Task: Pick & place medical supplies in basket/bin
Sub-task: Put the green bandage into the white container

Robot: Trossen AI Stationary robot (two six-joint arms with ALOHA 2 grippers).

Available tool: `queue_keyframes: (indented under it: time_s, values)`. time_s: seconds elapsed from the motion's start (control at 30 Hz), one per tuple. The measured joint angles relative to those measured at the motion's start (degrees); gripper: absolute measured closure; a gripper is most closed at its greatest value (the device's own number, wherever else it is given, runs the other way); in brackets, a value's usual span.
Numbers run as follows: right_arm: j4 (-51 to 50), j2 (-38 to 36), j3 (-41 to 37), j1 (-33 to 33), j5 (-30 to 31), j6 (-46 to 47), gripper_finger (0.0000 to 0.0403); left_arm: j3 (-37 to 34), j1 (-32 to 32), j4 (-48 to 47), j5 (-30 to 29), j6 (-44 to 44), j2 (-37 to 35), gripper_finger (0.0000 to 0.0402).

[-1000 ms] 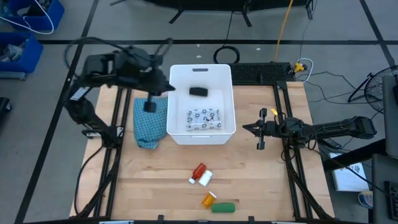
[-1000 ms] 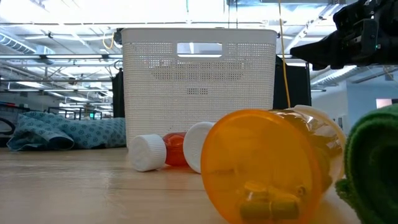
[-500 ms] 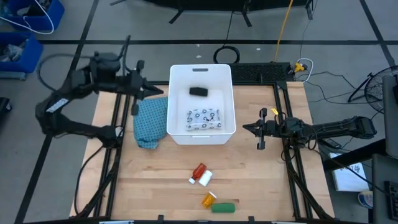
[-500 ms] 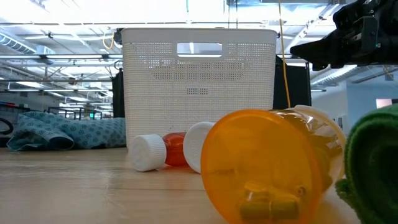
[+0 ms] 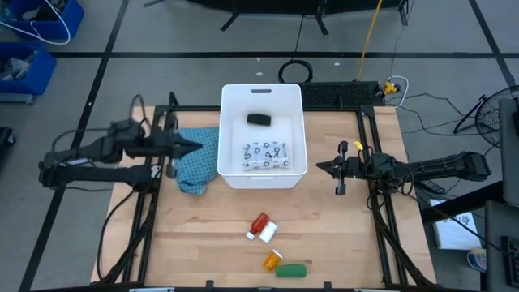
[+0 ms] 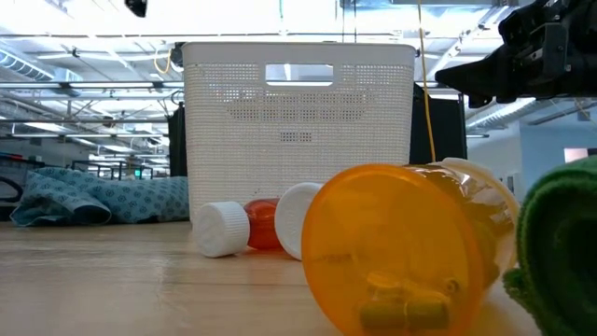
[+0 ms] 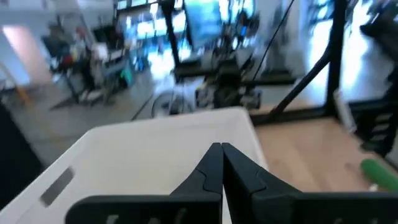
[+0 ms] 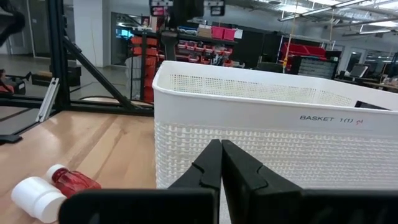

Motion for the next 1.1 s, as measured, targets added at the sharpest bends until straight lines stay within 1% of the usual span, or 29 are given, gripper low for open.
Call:
queue_keyframes:
  time_s: [0.1, 0.2, 0.33, 0.47, 0.53, 0.63, 0.77, 0.8, 0.87, 0.9, 0.97, 1.1]
  values:
    - [0.0, 0.0, 0.0, 0.0, 0.0, 0.0, 0.0403, -6.0, -1.0, 3.7, 3.0, -0.8, -4.2, 0.0401]
    - [0.0, 0.0, 0.0, 0.0, 0.0, 0.0, 0.0403, -11.9, -1.6, 6.0, 4.6, -0.8, -6.6, 0.0401]
    - [0.1, 0.0, 0.0, 0.0, 0.0, 0.0, 0.0403, -18.1, -2.1, 11.4, 4.5, 0.3, -8.6, 0.0401]
    - [0.2, 0.0, 0.0, 0.0, 0.0, 0.0, 0.0403, -22.7, -2.1, 16.9, 4.3, -0.4, -8.8, 0.0401]
    - [0.5, 0.0, 0.0, 0.0, 0.0, 0.5, 0.0403, -24.3, -2.1, 18.8, 4.3, -0.8, -8.8, 0.0401]
    - [0.2, 0.0, 0.0, 0.0, 0.1, 1.5, 0.0403, -26.4, -2.1, 19.1, 3.3, -0.2, -8.8, 0.0401]
    - [0.1, 0.0, 0.0, 0.0, 0.0, 1.7, 0.0403, -28.1, -2.1, 20.6, 3.7, -0.4, -8.8, 0.0401]
    - [0.4, 0.0, 0.0, 0.0, -0.3, 1.7, 0.0403, -28.3, -2.1, 20.6, 3.6, -0.9, -8.7, 0.0399]
    - [1.5, 0.0, 0.6, 0.0, -3.0, 2.0, 0.0403, -28.7, -2.1, 19.8, 3.4, -1.2, -8.7, 0.0392]
    - [0.5, -0.1, 1.3, 0.0, -4.4, 2.7, 0.0403, -28.7, -2.1, 19.6, 3.4, -0.8, -8.7, 0.0387]
    - [-3.3, 0.1, 5.2, 0.2, -5.8, 3.4, 0.0403, -28.7, -2.1, 19.6, 3.3, -0.6, -8.7, 0.0377]
    - [-15.2, 1.6, 16.3, 2.7, -4.7, 0.6, 0.0403, -28.7, -2.1, 20.0, 3.3, -0.7, -8.7, 0.0363]
